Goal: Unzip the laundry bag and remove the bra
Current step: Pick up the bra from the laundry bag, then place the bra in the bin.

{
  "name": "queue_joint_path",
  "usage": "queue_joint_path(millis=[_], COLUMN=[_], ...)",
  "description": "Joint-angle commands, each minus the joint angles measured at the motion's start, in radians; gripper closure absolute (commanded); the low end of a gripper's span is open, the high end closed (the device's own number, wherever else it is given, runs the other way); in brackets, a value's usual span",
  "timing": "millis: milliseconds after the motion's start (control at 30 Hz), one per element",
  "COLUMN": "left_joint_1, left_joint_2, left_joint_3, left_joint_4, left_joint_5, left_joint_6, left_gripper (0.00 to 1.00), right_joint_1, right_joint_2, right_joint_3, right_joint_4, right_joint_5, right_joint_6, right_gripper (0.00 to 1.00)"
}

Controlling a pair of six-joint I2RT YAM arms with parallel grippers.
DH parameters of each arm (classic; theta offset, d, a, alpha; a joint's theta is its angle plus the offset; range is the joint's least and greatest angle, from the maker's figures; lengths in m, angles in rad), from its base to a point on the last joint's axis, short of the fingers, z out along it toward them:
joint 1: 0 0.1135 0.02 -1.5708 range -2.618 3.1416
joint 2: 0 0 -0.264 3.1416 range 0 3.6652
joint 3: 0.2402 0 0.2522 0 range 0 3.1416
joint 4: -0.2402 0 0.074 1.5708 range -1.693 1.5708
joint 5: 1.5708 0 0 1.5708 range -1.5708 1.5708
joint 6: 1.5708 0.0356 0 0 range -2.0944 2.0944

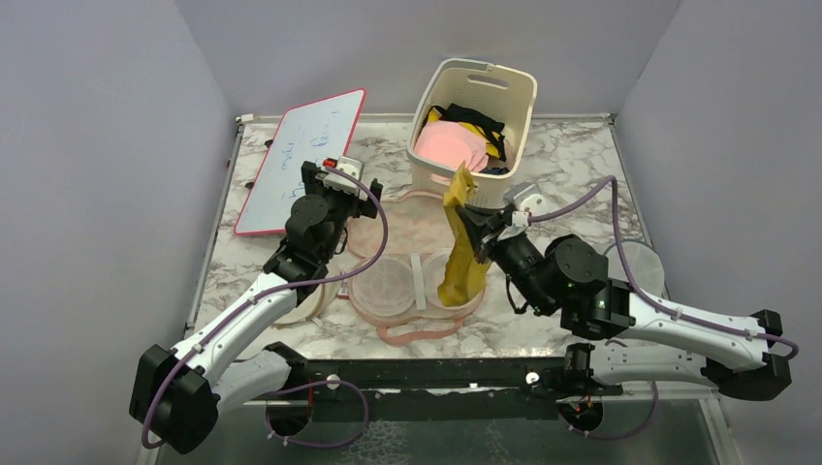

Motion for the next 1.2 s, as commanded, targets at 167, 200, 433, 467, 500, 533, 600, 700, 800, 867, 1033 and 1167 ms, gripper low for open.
queue_joint_path(millis=[167, 200, 433, 467, 500, 533, 600, 700, 800, 867, 1033, 1167], left_joint_1=[0.006, 0.006, 0.006, 0.006, 0.006, 0.006, 0.006, 0.006, 0.006, 0.006, 0.006, 0.006], left_joint_2=[-0.017, -0.018, -0.024, -0.026, -0.027, -0.027, -0.025, -0.014, -0.002, 0.004, 0.02, 0.028], left_joint_3=[-0.009, -0.007, -0.014, -0.016, -0.019, -0.021, -0.023, -0.021, -0.019, -0.017, -0.009, -0.011], left_joint_4=[0.009, 0.008, 0.001, -0.001, -0.003, -0.004, -0.005, -0.005, -0.007, -0.008, -0.01, -0.012], left_joint_5=[0.008, 0.008, 0.011, 0.011, 0.01, 0.01, 0.007, 0.006, 0.012, 0.017, 0.021, 0.018], left_joint_6=[-0.009, -0.009, -0.023, -0.025, -0.026, -0.026, -0.026, -0.026, -0.032, -0.037, -0.042, -0.04], left_gripper=[0.01, 0.01, 0.01, 0.01, 0.01, 0.01, 0.01, 0.01, 0.01, 0.01, 0.01, 0.01], right_joint_1=[-0.029, -0.047, -0.257, -0.282, -0.306, -0.329, -0.372, -0.439, -0.494, -0.527, -0.605, -0.649], right_joint_2=[0.175, 0.197, 0.404, 0.445, 0.485, 0.528, 0.612, 0.749, 0.878, 0.958, 1.172, 1.344], right_joint_3=[0.184, 0.203, 0.388, 0.418, 0.453, 0.485, 0.562, 0.677, 0.771, 0.833, 1.018, 1.164], right_joint_4=[0.285, 0.299, 0.25, 0.249, 0.249, 0.244, 0.225, 0.185, 0.201, 0.209, 0.194, 0.156], right_joint_5=[0.312, 0.318, 0.319, 0.329, 0.336, 0.341, 0.337, 0.338, 0.349, 0.341, 0.313, 0.298], right_joint_6=[-0.441, -0.46, -0.445, -0.457, -0.467, -0.47, -0.472, -0.489, -0.543, -0.567, -0.583, -0.576], right_gripper=[0.99, 0.99, 0.99, 0.99, 0.99, 0.99, 0.99, 0.99, 0.99, 0.99, 0.99, 0.99])
